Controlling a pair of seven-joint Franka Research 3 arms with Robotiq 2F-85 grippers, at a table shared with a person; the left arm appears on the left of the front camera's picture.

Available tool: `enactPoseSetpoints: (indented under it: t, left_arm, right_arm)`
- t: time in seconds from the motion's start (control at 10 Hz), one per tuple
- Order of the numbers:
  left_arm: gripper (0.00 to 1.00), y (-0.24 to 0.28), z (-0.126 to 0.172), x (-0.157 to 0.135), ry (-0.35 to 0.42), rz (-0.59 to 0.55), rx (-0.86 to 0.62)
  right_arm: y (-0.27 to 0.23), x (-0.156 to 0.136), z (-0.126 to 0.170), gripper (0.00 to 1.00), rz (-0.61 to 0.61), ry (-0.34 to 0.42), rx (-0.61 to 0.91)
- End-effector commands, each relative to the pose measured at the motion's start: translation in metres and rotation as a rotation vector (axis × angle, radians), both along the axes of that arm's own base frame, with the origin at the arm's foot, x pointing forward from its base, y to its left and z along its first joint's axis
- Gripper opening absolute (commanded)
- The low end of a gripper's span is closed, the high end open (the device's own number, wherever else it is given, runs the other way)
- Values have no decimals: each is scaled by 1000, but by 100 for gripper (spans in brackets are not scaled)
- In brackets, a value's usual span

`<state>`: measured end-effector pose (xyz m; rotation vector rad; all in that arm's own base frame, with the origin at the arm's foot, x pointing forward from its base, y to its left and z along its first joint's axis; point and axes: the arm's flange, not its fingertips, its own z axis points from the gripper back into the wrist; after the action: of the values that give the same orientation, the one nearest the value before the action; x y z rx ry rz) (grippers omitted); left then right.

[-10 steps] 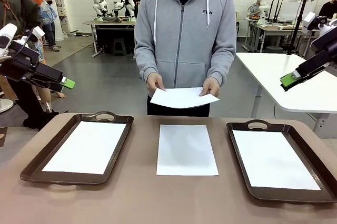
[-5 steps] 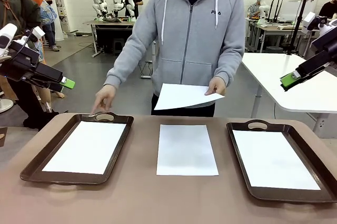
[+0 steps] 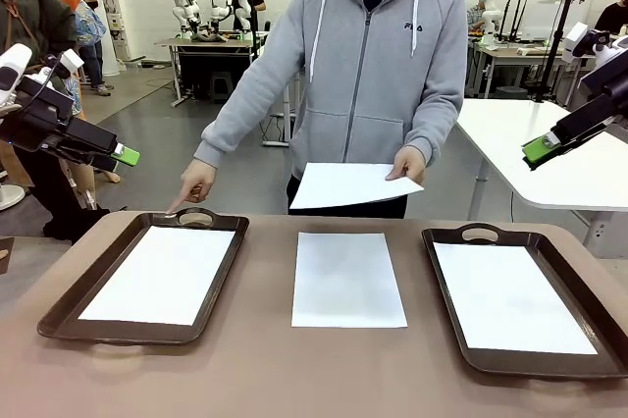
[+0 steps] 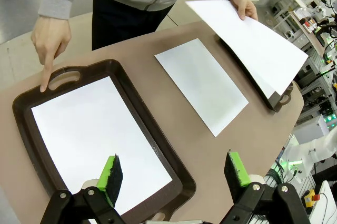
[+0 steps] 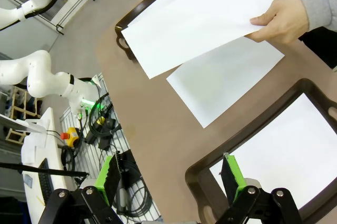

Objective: Sort the A4 documents.
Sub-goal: Receive the A4 Paper.

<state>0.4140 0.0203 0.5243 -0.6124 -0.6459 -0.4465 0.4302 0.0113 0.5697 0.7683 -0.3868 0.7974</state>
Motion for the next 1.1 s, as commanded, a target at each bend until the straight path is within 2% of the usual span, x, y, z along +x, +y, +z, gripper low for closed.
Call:
enactPoseSetpoints:
  t: [0.0, 1.0]
  left_arm:
    - [100, 0, 0, 0, -3, 7, -7]
    - [100, 0, 0, 0, -3, 7, -7]
  right_arm:
    - [1, 0, -3, 100, -1, -3, 10]
    - [1, 0, -3, 100, -1, -3, 10]
